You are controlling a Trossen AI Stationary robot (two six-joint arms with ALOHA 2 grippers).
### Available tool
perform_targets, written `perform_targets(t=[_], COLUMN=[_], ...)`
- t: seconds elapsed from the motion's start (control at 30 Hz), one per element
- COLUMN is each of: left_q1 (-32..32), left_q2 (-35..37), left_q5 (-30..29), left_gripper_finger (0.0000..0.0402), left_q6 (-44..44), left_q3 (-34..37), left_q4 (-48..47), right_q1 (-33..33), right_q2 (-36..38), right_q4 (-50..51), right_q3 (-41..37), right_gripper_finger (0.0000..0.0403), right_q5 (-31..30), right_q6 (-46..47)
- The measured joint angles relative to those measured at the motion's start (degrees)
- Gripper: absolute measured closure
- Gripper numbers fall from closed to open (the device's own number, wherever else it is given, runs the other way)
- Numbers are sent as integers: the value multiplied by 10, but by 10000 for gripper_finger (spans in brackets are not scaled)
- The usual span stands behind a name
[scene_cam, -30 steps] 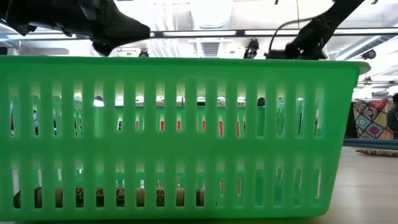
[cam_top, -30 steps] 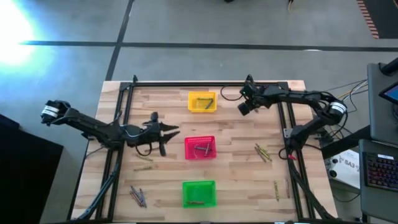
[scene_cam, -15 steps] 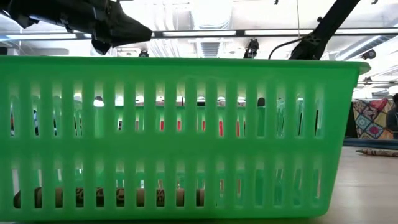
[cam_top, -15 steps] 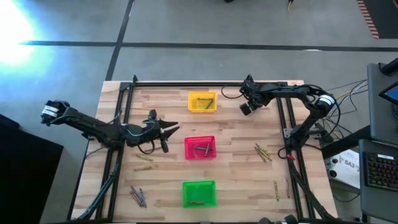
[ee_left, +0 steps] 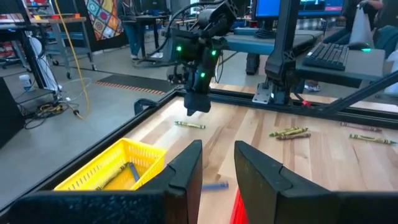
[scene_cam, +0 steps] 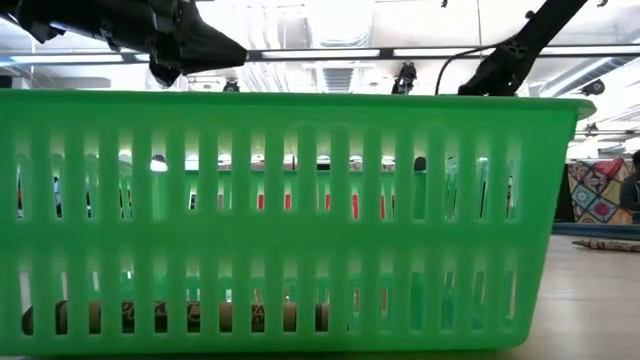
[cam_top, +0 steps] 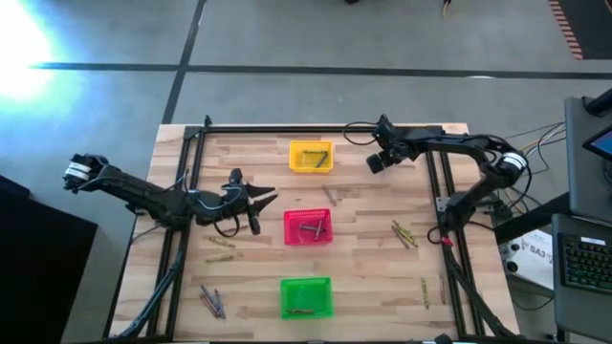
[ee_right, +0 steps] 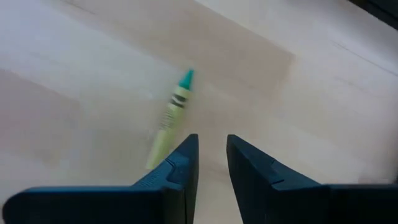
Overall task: Sort crayons
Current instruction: Put the green crayon into the green bin
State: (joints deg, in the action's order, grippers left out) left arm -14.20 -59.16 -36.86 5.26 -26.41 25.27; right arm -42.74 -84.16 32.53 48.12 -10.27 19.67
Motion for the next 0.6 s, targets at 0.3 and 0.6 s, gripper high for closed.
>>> perform_targets(t=[0.3,0.6], left_q1=[0,0], left_q2=[0,0], left_q5=[0,0], left_gripper_finger=[324,324], left_q6=[0,2], left_q3=[-7,-8], left_q4=[-5,-14], right_q1=[49,50], right_q2=[-17,-62], right_q4=[-26,-43], right_q3=[0,2], right_gripper_finger=[325,325], right_q5=[9,6], right_q6=[14,14])
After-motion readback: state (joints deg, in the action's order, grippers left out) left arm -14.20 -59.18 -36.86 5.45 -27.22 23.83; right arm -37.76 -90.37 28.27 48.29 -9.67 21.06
